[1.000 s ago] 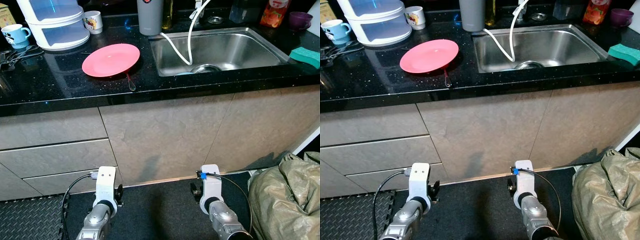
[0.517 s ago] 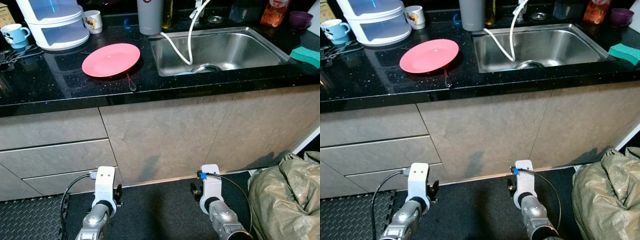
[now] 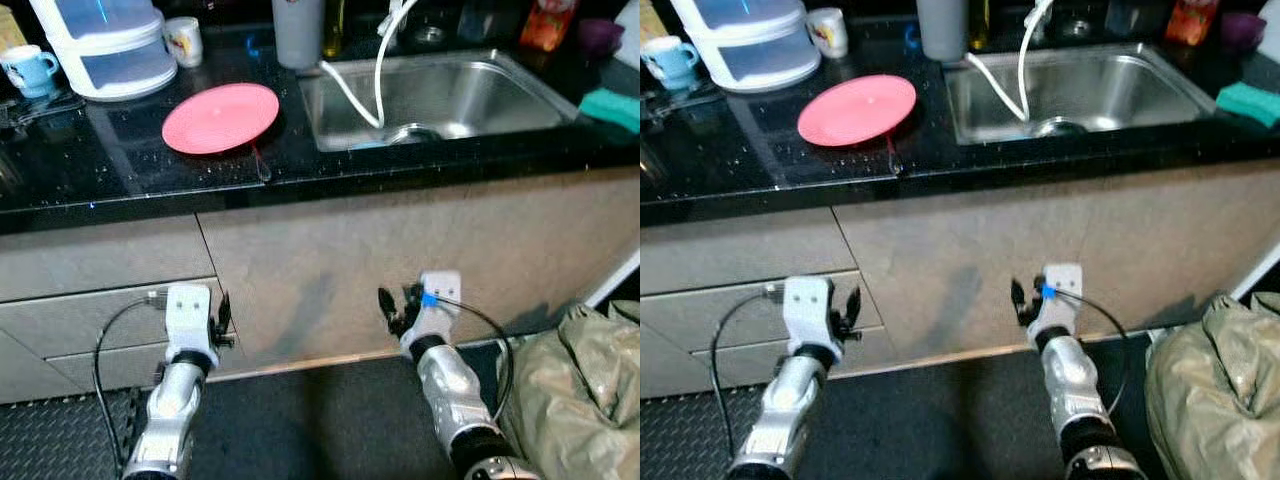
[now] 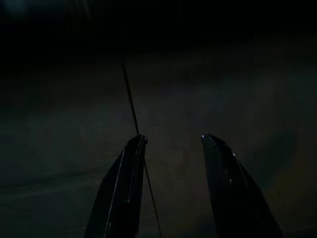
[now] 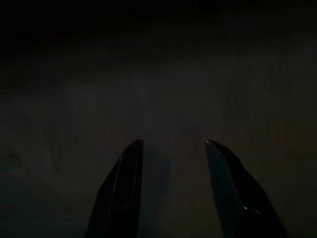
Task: Kitchen organization
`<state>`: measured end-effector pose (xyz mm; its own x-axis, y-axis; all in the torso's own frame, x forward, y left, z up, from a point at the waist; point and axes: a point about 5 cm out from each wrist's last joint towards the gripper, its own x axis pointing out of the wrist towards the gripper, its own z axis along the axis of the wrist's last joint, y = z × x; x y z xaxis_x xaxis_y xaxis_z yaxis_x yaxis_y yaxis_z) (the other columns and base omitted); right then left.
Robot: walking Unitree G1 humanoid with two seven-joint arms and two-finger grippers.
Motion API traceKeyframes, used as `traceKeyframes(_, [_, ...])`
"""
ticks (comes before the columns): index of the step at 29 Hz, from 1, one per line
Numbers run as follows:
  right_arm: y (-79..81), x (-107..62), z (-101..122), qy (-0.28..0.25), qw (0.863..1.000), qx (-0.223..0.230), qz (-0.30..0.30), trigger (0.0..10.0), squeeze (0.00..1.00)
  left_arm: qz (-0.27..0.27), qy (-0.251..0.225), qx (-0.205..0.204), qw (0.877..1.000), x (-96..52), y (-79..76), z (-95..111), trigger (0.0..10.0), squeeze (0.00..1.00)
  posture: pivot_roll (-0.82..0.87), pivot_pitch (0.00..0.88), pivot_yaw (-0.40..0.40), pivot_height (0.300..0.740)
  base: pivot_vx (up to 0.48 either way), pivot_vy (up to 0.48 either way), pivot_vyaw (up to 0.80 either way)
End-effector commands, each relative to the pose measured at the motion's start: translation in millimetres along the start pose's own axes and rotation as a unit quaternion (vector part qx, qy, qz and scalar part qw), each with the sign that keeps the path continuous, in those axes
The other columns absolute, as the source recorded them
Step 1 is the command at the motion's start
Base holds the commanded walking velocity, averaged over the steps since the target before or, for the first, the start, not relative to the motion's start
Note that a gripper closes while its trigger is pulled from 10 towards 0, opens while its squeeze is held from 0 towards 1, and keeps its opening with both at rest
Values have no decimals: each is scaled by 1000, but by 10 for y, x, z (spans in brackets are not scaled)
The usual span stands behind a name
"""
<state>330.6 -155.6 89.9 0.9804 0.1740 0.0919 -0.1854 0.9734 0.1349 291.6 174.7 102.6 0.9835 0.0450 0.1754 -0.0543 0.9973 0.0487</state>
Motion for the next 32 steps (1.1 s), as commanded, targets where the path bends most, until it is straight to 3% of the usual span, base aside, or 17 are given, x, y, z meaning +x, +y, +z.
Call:
traceKeyframes(1, [34, 69, 143, -31, 1000, 7, 4, 10000, 0, 3, -20, 4, 1000, 79, 39, 151, 10000, 0, 2, 90, 22, 740, 0, 0, 0])
traceKeyframes(5, [41, 152, 342, -68, 998, 1, 0, 10000, 0, 1, -43, -2, 999, 185, 45, 321, 10000, 0, 3, 78, 19, 740, 0, 0, 0])
traceKeyframes(13, [30, 244, 613, -105, 994, -25, -7, 10000, 0, 6, -80, 31, 996, 299, 140, 548, 10000, 0, 1, 71, 19, 740, 0, 0, 0])
traceKeyframes(19, [15, 306, 881, -137, 990, -33, -19, 10000, 0, 9, -84, 40, 996, 373, 316, 718, 10000, 0, 3, 84, 19, 740, 0, 0, 0])
traceKeyframes(25, [-6, 338, 905, -129, 991, -41, -22, 10000, 0, -12, -73, 55, 996, 398, 354, 720, 10000, 0, 5, 86, 16, 740, 0, 0, 0])
traceKeyframes(32, [31, 351, 855, -107, 993, -44, -12, 10000, 0, -36, -45, 38, 998, 354, 237, 617, 10000, 0, 3, 88, 18, 740, 0, 0, 0])
